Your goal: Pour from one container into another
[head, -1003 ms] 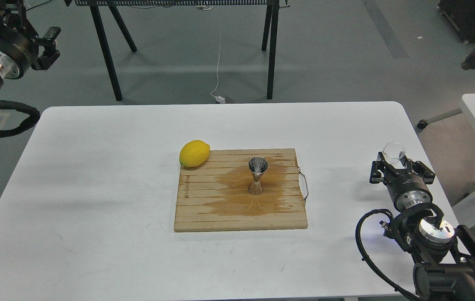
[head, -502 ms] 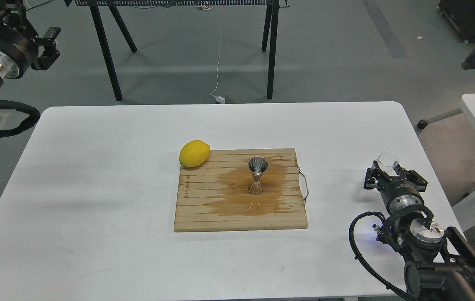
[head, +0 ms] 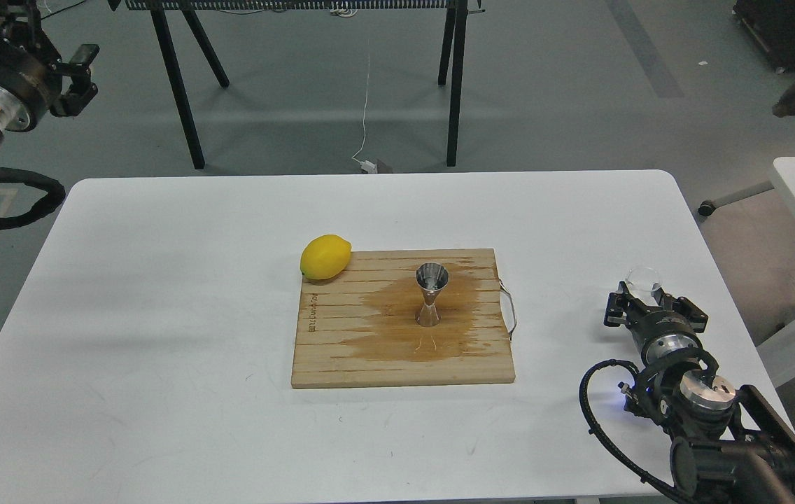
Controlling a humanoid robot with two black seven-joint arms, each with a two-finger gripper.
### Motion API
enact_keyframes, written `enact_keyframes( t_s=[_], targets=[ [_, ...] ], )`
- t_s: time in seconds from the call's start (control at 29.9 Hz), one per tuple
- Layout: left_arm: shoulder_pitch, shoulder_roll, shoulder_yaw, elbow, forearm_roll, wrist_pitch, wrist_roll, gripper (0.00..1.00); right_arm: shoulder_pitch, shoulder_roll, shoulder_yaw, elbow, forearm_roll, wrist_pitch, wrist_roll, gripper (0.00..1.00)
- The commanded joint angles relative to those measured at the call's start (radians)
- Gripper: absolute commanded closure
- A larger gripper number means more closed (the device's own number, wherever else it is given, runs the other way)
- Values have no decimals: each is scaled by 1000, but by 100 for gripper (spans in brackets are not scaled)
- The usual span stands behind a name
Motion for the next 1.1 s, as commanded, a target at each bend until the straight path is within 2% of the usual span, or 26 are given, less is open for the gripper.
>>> enact_keyframes(
  t_s=[0.0,0.07,0.4,0.57,0.7,0.84,1.07],
  targets=[
    [0,0,0,0,0,0,1,1,0,7,1,0,8,-3,1,17],
    [0,0,0,0,0,0,1,1,0,7,1,0,11,-5,1,6],
    [0,2,-1,-1,0,0,-1,1,-3,7,-5,38,15,0,0,3],
    [0,0,-3,-1,0,0,-2,1,-61,-8,3,159,18,1,-4,3],
    [-3,0,-4,-1,0,0,-2,1,-89,-72,5,272,17,-6,-2,3],
    [-11,-2,-3,-1,0,0,-7,1,-63,-134,-3,323,15,1,-2,3],
    [-6,-15,-4,-9,-3,-2,-14,1,153,-282,-118,323,-26,9,3,3]
  ],
)
